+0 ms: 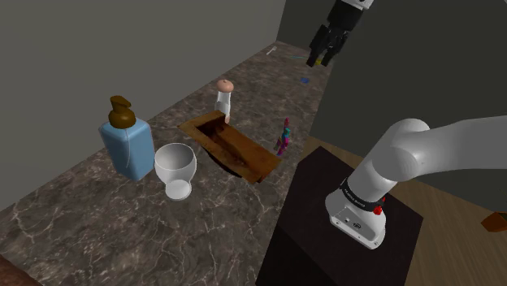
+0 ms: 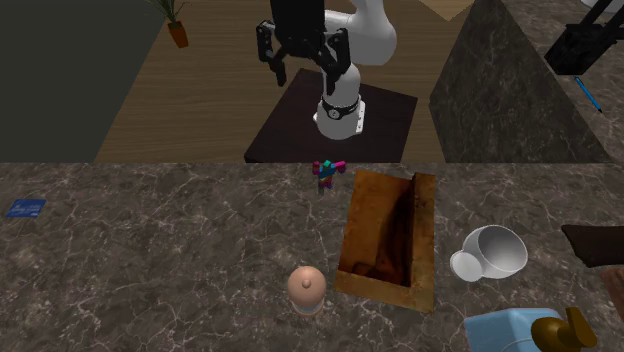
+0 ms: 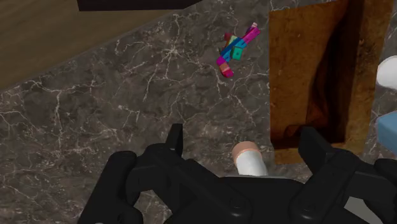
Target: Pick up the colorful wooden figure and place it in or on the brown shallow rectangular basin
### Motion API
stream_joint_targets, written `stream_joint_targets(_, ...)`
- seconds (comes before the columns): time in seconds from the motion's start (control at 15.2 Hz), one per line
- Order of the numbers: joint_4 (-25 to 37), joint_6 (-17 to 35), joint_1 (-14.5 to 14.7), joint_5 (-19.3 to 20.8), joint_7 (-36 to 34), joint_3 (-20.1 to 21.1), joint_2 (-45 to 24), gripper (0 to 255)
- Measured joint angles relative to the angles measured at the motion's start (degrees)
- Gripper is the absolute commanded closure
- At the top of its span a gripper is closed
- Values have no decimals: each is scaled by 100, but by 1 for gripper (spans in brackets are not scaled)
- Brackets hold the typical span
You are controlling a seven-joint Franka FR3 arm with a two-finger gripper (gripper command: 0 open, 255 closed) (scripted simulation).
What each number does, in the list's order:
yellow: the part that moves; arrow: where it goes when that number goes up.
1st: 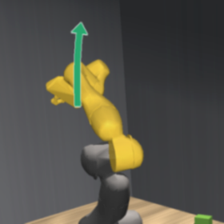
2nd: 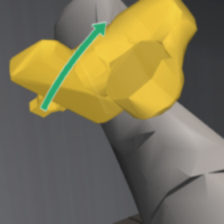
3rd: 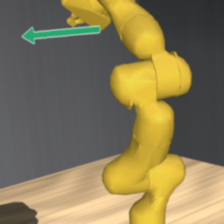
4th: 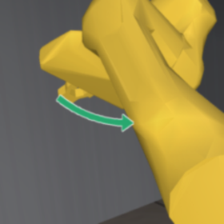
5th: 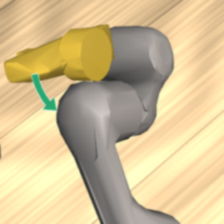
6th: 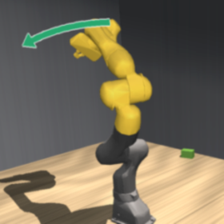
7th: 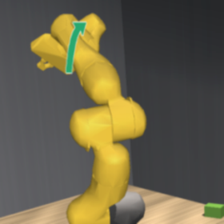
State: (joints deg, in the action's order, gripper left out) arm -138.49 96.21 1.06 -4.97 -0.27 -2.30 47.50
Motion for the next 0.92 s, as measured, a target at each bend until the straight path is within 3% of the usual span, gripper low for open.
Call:
stream_joint_targets(0.4, -687, 517, -203, -132, -840, 410, 32, 0)
stream_joint_targets(0.92, -1845, 1748, -517, -497, -2529, 1253, -363, 0)
